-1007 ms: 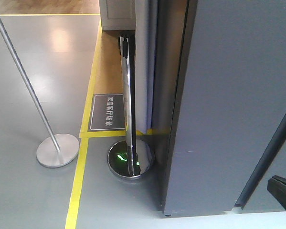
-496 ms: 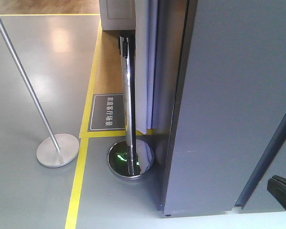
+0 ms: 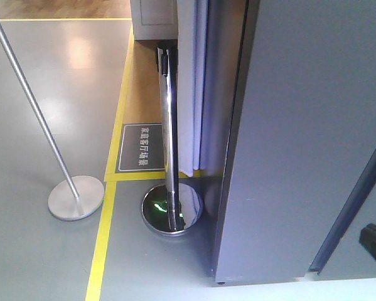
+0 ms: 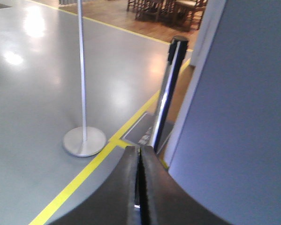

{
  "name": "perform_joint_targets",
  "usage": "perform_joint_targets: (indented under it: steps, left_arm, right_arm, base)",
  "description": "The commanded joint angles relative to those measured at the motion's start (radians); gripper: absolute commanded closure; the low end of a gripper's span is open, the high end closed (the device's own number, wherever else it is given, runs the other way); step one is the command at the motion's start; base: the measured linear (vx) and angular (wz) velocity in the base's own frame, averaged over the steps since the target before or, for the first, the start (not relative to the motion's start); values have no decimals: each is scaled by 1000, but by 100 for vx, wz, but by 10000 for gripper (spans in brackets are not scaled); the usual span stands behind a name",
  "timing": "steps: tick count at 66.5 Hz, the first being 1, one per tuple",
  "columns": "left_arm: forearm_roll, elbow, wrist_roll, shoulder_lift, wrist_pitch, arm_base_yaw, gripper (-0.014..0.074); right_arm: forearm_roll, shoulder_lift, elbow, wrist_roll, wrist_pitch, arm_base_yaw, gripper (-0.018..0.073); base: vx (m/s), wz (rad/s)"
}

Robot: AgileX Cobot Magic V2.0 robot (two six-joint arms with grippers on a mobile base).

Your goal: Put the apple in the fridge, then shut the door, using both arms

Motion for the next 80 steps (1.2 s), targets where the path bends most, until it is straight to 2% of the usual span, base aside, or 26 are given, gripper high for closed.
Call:
perform_joint_targets:
  steps: [1,6,12,27,32,35,42,51,58,80]
  left_arm:
    - [-1,15,-7,-17,-67,0,604]
    - [-1,15,-7,-17,-67,0,604]
    - [-1,15,-7,-17,-67,0,604]
    - [-1,15,-7,-17,-67,0,604]
    - [-1,15,-7,-17,-67,0,604]
    - [-1,15,-7,-16,-65,0,604]
    - [-1,15,-7,-16,-63,0,604]
    - [-1,15,-7,-16,-61,0,604]
    - [-1,15,-7,-16,-61,0,604]
    - [-1,15,-7,-16,-58,0,604]
  right_arm:
    - [-28,3,-9,51,-119,0,562]
    - [-68,-14,54,159,-209,1,562]
    - [-171,-65,128,357,-274,1,562]
    - [-604,-255,287,868,-296,1,562]
    - [-693,-311,334,978,-348,0,562]
    - [-747,-307,371,1026,-425,-2,562]
    - [-799,-306,443,1066,-597,-2,562]
    - [-819,-306,439,1021,-660,-2,562]
    - [-817,-306,439,976,-695,-2,562]
    - [-817,-306,438,970,-699,-2,562]
  base:
    - [0,0]
    - [0,0]
    - [0,0]
    - [0,0]
    - [0,0]
    - [0,0]
    - [0,0]
    - [0,0]
    - [0,0]
    - [0,0]
